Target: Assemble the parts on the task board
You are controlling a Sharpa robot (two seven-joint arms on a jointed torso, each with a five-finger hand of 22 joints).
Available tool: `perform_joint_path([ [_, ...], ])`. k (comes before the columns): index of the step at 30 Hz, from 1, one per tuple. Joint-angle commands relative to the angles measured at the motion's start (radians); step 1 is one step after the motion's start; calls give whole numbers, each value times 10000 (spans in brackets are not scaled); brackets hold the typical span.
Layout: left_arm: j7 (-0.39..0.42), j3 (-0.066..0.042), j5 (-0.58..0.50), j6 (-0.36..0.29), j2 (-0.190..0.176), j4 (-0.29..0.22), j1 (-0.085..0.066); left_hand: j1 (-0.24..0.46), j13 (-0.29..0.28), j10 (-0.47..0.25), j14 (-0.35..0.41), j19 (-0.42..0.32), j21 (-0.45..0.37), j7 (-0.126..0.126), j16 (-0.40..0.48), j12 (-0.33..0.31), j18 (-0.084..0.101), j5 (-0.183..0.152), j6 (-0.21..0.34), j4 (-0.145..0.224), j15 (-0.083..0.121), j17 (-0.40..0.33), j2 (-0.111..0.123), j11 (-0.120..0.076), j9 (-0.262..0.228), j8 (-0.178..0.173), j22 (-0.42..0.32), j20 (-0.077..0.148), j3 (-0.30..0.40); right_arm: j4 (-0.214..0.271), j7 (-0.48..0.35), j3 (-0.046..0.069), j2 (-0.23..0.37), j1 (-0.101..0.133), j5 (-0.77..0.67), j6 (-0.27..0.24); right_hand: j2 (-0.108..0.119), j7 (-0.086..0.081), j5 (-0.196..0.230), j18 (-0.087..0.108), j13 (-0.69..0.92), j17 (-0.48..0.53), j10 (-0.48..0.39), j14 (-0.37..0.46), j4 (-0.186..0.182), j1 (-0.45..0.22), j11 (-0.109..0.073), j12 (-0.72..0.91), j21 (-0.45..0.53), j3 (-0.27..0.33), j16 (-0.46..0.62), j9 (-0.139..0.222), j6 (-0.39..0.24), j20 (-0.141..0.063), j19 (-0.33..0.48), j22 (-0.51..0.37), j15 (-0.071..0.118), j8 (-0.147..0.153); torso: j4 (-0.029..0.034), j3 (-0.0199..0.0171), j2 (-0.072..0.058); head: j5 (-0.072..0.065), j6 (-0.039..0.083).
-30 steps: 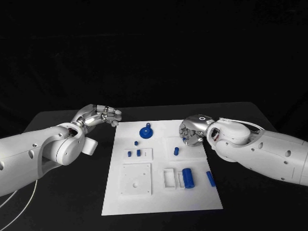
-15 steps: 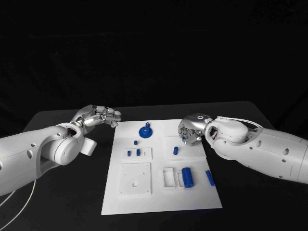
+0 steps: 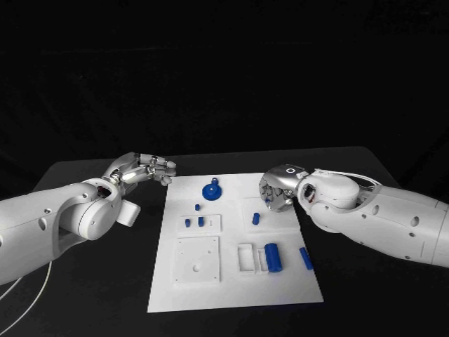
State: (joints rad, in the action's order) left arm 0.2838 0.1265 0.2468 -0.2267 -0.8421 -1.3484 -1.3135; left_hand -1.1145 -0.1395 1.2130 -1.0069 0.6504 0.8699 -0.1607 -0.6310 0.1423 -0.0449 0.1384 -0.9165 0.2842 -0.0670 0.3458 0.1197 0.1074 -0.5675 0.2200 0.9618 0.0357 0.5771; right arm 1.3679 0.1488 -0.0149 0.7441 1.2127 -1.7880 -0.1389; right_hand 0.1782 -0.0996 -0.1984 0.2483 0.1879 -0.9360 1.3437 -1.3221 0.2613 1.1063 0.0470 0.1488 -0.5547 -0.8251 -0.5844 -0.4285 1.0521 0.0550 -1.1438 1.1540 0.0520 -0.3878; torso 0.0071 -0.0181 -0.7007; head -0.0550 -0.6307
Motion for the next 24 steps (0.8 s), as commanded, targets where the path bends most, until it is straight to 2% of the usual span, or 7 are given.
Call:
perform_joint_path([
  [1, 52, -6, -37, 103, 3, -8, -7, 8, 12, -51, -23, -23, -39, 27, 48, -51, -76, 42, 68, -16, -22, 16, -26, 13, 13, 40, 12, -54, -34, -33, 153, -153, -15, -203, -248, 602, -25, 21, -256, 135, 155, -41, 160, -12, -11, -9, -33, 81, -60, -51, -87, -84, 124, -48, -55, 42, 91, -63, 5, -1, -1, 2, 0],
  [5, 57, -6, -37, 87, 3, 6, -7, 11, 12, -51, -23, -25, -40, 27, 54, -53, -76, 44, 69, -17, -22, 21, -28, 14, 14, 41, 14, -55, -35, -30, 172, -152, -21, -203, -268, 504, 5, 48, -469, 135, 263, -84, 247, -44, -3, -16, -72, 103, -105, -71, -156, -167, 167, -85, -119, 76, 127, -98, 7, 2, 0, 0, 5],
  [11, 71, -6, -37, 83, 6, 49, -7, 17, 13, -51, -23, -27, -43, 27, 63, -56, -76, 46, 72, -18, -23, 30, -29, 15, 15, 41, 16, -56, -37, -89, 48, -151, -55, -203, -185, 275, 49, 64, -573, 135, 346, -109, 279, -38, -13, -28, -86, 101, -116, -111, -192, -232, 188, -94, -128, 95, 139, -114, -1, 3, -1, -5, -5],
  [18, 84, -6, -37, 75, 26, 105, -7, 26, 15, -54, -22, -33, -49, 25, 82, -63, -75, 55, 81, -22, -26, 44, -35, 17, 19, 40, 20, -59, -38, -102, -74, -142, -39, -200, 1, 81, 63, 68, -601, 135, 373, -115, 287, -32, -18, -36, -90, 98, -117, -118, -200, -253, 194, -95, -128, 100, 141, -118, -5, 5, 5, 51, 18],
  [24, 101, -6, -37, 46, 29, 158, -7, 29, 16, -58, -20, -38, -54, 21, 99, -70, -75, 62, 94, -19, -28, 58, -34, 19, 24, 36, 24, -60, -38, -110, -126, -60, -13, -182, 186, 140, 71, 71, -591, 135, 391, -119, 293, -28, -18, -35, -92, 97, -117, -123, -205, -267, 198, -97, -127, 103, 143, -120, 1, 3, 3, 63, 16],
])
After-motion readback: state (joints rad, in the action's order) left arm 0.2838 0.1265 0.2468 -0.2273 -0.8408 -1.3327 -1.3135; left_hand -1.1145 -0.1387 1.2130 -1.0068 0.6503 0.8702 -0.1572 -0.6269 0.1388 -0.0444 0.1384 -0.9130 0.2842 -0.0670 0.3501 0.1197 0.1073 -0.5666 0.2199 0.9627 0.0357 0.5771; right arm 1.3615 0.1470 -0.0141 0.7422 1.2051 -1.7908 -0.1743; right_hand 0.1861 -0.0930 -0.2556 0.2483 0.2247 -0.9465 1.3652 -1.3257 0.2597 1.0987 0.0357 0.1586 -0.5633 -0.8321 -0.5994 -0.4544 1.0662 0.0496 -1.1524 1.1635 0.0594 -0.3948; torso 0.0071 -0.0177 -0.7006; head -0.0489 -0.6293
